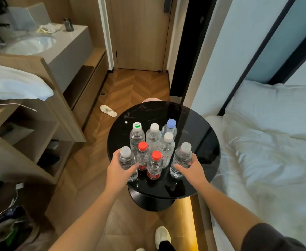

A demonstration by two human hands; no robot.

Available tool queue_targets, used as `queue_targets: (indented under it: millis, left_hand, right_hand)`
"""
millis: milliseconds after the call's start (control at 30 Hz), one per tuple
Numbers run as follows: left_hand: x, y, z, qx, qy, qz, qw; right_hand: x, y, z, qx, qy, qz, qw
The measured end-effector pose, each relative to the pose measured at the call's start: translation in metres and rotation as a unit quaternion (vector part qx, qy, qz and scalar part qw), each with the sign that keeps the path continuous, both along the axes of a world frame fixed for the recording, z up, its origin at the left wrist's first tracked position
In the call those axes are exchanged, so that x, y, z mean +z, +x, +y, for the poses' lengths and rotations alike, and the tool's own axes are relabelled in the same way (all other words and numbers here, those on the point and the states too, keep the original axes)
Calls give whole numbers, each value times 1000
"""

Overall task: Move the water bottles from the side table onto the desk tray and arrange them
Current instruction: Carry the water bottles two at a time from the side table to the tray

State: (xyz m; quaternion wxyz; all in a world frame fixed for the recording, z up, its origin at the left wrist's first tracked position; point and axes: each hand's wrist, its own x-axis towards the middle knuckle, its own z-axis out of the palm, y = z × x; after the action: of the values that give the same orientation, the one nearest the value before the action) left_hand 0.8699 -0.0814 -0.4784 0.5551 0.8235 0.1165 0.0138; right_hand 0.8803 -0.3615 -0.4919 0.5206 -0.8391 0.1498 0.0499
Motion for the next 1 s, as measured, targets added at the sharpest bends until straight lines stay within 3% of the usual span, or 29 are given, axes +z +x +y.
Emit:
queue_targets:
  millis: [267, 533, 767, 1000]
  left_hand:
    - [-62, 0, -7, 48, -25, 82, 995]
    - [-85, 3, -18, 83, -5, 115, 990]
    - [-86, 3, -23, 101, -9, 110, 989]
    - [-59, -14, -21, 50, -10, 69, 996]
  right_hand:
    - [-57, 6, 3, -69, 38, 68, 995]
    - [-78, 8, 11, -96, 27, 69, 993]
    - [-76, 5, 15, -122, 25, 52, 991]
    - [-44, -12, 16, -121, 18, 25, 992]
